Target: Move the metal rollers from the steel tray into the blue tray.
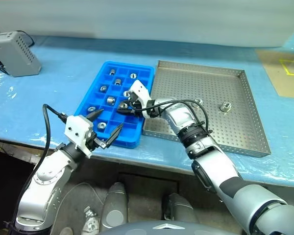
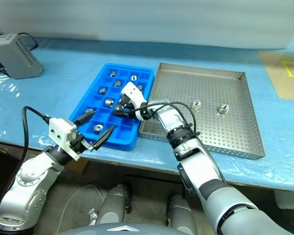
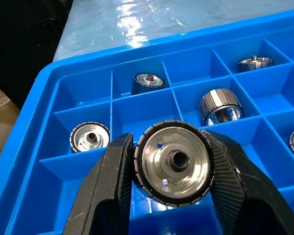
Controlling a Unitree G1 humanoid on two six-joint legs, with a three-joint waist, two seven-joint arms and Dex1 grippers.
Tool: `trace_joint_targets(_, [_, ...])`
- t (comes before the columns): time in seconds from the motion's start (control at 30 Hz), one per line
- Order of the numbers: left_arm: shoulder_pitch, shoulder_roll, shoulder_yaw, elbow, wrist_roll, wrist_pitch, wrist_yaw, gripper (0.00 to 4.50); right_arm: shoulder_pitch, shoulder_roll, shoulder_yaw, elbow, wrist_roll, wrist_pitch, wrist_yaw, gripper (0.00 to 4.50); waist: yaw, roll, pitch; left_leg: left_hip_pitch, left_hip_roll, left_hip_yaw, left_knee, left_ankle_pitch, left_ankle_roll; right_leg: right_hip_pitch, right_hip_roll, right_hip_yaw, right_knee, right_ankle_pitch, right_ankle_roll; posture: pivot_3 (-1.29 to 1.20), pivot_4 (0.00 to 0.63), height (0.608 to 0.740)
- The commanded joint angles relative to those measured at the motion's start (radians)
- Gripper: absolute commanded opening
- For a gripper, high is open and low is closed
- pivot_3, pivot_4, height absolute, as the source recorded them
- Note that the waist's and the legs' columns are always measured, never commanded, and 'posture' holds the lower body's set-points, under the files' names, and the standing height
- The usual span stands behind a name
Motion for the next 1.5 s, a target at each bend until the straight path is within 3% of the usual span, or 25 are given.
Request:
trace_joint_targets(0.03, [-0.054, 0.03, 0.051, -0.108, -0.067, 0.103, 0.047, 4.44, -0.007, 0.032, -0.01, -0.01, 0.017, -0.008, 0.008, 1.74, 0.0, 0.0, 0.0, 0.0, 0.0, 0.0, 0.0, 0.0, 0.0, 0.0, 0.0, 0.0, 0.0, 0.0, 0.0, 0.34, 0.15, 0.74])
trace_joint_targets(0.3, [-0.129, 0.097, 0.166, -0.174, -0.208, 0.266, 0.1, 4.44, -0.021, 0.064, -0.004, 0.034, 0.0, -0.029, 0.015, 1.74, 0.002, 0.0, 0.0, 0.0, 0.0, 0.0, 0.001, 0.001, -0.001, 0.0, 0.0, 0.0, 0.001, 0.0, 0.0, 0.36, 0.15, 0.74])
trace_joint_targets(0.53, [-0.12, 0.098, 0.154, -0.159, -0.214, 0.257, 0.107, 4.44, -0.032, 0.068, -0.045, 0.067, 0.019, -0.052, -0.012, 3.98, 0.005, 0.0, 0.0, 0.0, 0.0, -0.001, 0.001, 0.001, -0.002, 0.001, 0.0, -0.001, 0.001, 0.0, 0.0, 0.36, 0.15, 0.74])
trace_joint_targets(0.73, [-0.18, 0.043, 0.015, -0.059, -0.152, 0.187, 0.089, 4.44, -0.041, 0.02, -0.129, 0.034, 0.05, -0.067, -0.043, 3.98, 0.012, 0.0, 0.0, 0.0, -0.001, 0.0, 0.001, 0.002, -0.003, 0.001, 0.0, -0.001, 0.001, 0.0, 0.0, 0.26, 0.15, 0.74])
trace_joint_targets(1.07, [-0.436, -0.043, -0.138, 0.419, -0.024, -0.033, -0.07, 4.44, 0.047, -0.225, -0.264, -0.221, 0.051, 0.078, -0.187, 3.98, -0.013, -0.001, -0.001, 0.001, -0.002, 0.003, 0.006, 0.004, -0.006, 0.003, 0.0, 0.0, 0.003, 0.005, 0.005, -0.04, 0.15, 0.74])
trace_joint_targets(1.2, [-0.528, -0.081, -0.16, 0.596, 0.011, -0.137, -0.137, 4.44, 0.103, -0.297, -0.306, -0.31, 0.041, 0.173, -0.282, 3.98, -0.052, -0.001, -0.001, 0.002, -0.003, 0.003, 0.006, 0.004, -0.006, 0.004, 0.002, 0.001, 0.003, 0.005, 0.005, -0.11, 0.15, 0.74])
trace_joint_targets(1.5, [-0.63, -0.194, -0.19, 0.777, 0.072, -0.264, -0.167, 4.44, 0.141, -0.301, -0.346, -0.279, 0.018, 0.285, -0.501, 3.98, -0.118, -0.001, -0.001, 0.003, -0.002, 0.005, 0.007, 0.004, -0.005, 0.003, 0.004, 0.003, 0.003, 0.006, 0.003, -0.19, 0.15, 0.74])
